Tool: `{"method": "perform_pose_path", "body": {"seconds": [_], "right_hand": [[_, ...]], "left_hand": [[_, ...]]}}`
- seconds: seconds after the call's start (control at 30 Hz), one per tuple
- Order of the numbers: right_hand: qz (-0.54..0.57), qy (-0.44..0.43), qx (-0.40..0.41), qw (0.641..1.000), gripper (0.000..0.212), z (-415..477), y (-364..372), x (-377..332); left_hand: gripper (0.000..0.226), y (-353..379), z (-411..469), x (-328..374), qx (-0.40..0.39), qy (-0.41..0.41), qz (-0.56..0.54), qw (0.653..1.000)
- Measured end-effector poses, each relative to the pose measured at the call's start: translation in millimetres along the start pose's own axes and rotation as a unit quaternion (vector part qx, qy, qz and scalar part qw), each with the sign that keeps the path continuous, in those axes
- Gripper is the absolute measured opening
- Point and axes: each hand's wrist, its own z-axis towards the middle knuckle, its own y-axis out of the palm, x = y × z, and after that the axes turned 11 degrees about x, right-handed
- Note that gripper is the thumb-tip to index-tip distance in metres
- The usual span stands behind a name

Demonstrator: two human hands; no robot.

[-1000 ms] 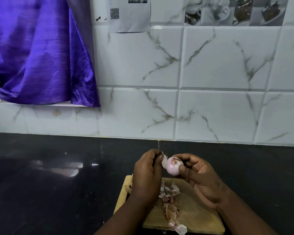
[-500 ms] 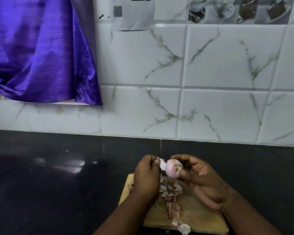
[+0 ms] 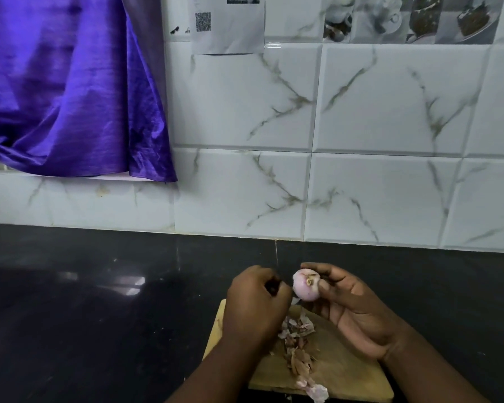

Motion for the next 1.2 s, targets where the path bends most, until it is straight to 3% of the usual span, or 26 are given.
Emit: {"method": "perform_pose_path", "body": {"seconds": [0.1, 0.2, 0.33, 0.43, 0.57, 0.63, 0.77, 0.9, 1.1, 1.2], "right_hand": [[-0.015, 0.005, 0.014, 1.0, 0.065, -1, -1, -3], [-0.025, 0.016, 0.022, 0.999, 0.059, -3, 0, -5], [-0.045, 0.011, 0.052, 0.998, 0.034, -3, 1, -6], [-0.065, 0.006, 0.062, 0.996, 0.033, -3, 1, -8], [-0.071, 0.003, 0.062, 0.996, 0.033, -3, 1, -8], [-0.07, 0.005, 0.061, 0.996, 0.036, -3, 2, -8], [-0.107, 0.0, 0.035, 0.994, 0.05, -4, 2, -8], [-0.099, -0.002, 0.002, 0.995, 0.064, -6, 2, -10], [-0.029, 0.001, 0.001, 1.0, 0.06, -5, -1, -13], [-0.031, 0.006, 0.019, 0.999, 0.053, -4, 0, -13]], "left_hand": [[0.049, -2, 3, -7, 0.0, 0.017, 0.054, 0.998], [0.042, -2, 2, -8, -0.014, 0.047, 0.112, 0.992], [0.009, -3, 4, -5, -0.001, 0.104, -0.017, 0.994], [0.017, -5, 2, -1, -0.018, 0.142, -0.099, 0.985], [0.009, -1, 3, -3, -0.023, 0.178, -0.091, 0.98], [0.003, 1, 5, -7, -0.014, 0.176, -0.096, 0.98], [0.014, 5, 6, -11, 0.019, 0.107, -0.098, 0.989], [0.014, 5, 9, -16, 0.039, 0.044, -0.022, 0.998], [0.025, 0, 7, -19, -0.017, 0.019, 0.046, 0.999], [0.015, 0, 6, -13, -0.024, 0.049, 0.009, 0.998]]}}
